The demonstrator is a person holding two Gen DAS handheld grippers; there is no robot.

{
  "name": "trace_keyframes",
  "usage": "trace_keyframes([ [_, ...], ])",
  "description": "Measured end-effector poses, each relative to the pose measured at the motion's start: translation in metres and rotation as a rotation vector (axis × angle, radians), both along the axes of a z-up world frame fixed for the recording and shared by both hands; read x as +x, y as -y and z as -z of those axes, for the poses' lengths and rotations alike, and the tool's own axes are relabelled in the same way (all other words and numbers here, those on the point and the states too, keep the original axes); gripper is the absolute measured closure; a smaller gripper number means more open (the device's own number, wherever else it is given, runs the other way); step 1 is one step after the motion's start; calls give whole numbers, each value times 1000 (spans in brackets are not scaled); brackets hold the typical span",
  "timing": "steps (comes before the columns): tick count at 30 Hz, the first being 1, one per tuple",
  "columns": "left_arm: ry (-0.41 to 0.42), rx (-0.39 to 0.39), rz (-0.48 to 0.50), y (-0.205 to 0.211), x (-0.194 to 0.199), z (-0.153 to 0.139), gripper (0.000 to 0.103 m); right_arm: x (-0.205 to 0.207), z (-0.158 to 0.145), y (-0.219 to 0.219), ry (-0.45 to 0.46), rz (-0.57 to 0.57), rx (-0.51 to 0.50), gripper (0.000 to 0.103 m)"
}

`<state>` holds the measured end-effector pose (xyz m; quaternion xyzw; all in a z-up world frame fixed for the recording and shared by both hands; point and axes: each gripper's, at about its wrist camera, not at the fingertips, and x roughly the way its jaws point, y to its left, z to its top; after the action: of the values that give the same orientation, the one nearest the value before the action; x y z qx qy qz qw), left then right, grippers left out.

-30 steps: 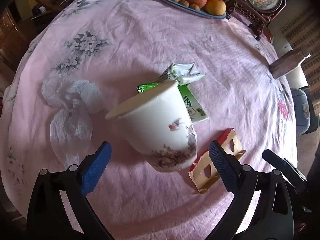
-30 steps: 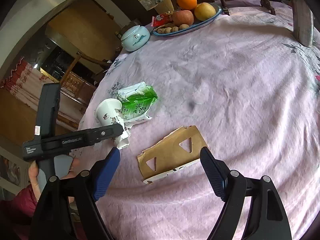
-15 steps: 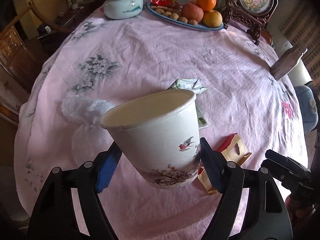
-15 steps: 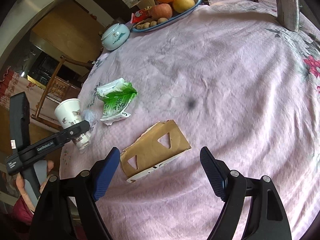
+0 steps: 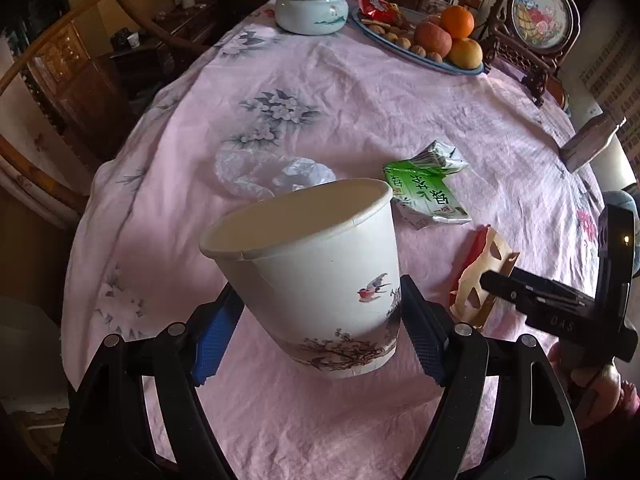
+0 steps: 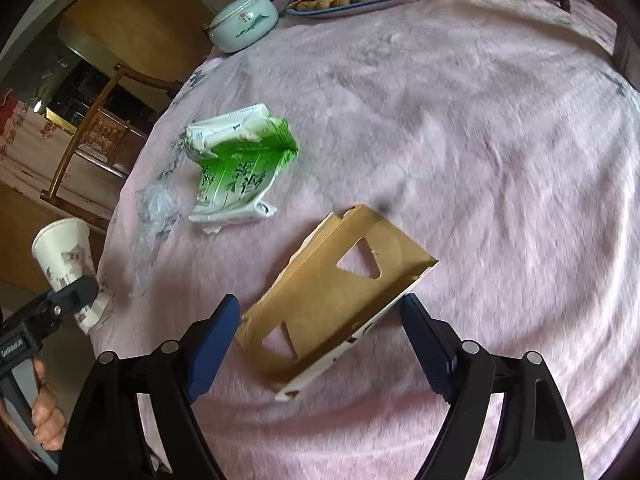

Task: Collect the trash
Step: 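Grasp the brown cardboard piece with triangle cutouts with the right gripper, then carry paper cup and cardboard to the wastebasket and open both grippers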

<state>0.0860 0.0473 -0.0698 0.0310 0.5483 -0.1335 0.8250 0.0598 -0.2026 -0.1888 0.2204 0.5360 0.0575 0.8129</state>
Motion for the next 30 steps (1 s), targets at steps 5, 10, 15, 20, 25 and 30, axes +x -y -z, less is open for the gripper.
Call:
trace_keyframes([
  [5,-3,-1,-51,-24,-2,-1,28,17,-1,-25,11,-51,-76,17],
  [10,-6,-7,-78,-39,-3,0,28,22,1,-40,10,-18,-162,14],
  [15,-4,-11,-83,-46,-4,1,28,10,-3,-33,61,15,-201,42],
  [20,8,-32,-92,-57,-6,-1,28,-15,-35,-29,158,15,-150,41],
  [25,18,-51,-123,-75,-11,-2,28,-31,-56,-39,193,-13,-102,41],
  [30,32,-61,-212,-111,-27,-4,28,-28,-74,-79,221,-126,-86,41],
])
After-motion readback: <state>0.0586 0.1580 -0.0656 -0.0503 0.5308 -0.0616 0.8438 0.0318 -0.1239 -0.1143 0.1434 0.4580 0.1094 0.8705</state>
